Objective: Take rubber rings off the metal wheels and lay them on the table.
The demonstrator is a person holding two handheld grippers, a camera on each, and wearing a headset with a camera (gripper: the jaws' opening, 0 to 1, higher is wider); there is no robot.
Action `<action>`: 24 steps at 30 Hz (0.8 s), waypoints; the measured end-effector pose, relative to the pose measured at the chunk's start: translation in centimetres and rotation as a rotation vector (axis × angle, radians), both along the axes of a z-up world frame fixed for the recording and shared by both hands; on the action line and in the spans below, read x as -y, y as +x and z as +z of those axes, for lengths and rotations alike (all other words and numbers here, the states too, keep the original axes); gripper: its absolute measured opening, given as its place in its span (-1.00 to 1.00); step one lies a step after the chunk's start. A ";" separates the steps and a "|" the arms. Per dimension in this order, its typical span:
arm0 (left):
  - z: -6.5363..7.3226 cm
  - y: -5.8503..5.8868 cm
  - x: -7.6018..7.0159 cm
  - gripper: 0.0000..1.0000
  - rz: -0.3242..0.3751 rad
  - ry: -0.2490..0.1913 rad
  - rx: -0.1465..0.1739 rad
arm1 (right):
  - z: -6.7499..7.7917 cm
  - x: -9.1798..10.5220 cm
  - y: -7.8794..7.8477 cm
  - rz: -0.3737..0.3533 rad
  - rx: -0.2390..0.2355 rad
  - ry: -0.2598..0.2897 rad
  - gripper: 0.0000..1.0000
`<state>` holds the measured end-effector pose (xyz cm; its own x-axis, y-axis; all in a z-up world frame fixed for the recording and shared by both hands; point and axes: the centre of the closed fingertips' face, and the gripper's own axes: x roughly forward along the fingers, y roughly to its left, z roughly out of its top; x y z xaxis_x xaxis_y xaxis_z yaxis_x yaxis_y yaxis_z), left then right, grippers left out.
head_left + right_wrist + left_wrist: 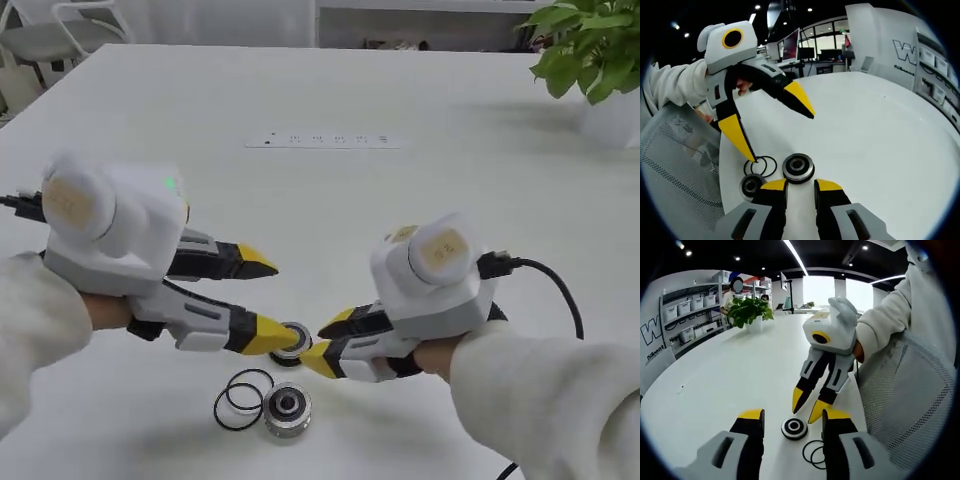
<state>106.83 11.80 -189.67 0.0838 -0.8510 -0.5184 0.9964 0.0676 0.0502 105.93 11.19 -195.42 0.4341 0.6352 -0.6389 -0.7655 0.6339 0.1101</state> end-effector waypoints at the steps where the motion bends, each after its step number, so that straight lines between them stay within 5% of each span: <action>1: -0.5 -0.1 0.0 -0.22 -0.008 0.008 0.001 | -0.1 0.0 0.0 0.003 -0.002 -0.002 -0.63; 4: -1.4 0.1 0.1 -0.35 -0.005 0.024 0.014 | -0.2 -0.1 0.0 0.008 0.000 -0.005 -0.63; 14: -2.9 0.4 0.7 -0.58 0.034 0.008 -0.041 | -0.7 -0.2 0.2 0.014 -0.005 -0.006 -0.63; 24: -4.3 0.3 0.2 -0.74 0.045 0.042 -0.045 | -0.6 -0.7 0.1 0.024 0.000 0.003 -0.59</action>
<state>107.12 11.59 -193.97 0.0973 -0.8244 -0.5576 0.9938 0.1110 0.0093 105.98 11.89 -196.02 0.4188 0.6473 -0.6369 -0.7807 0.6149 0.1116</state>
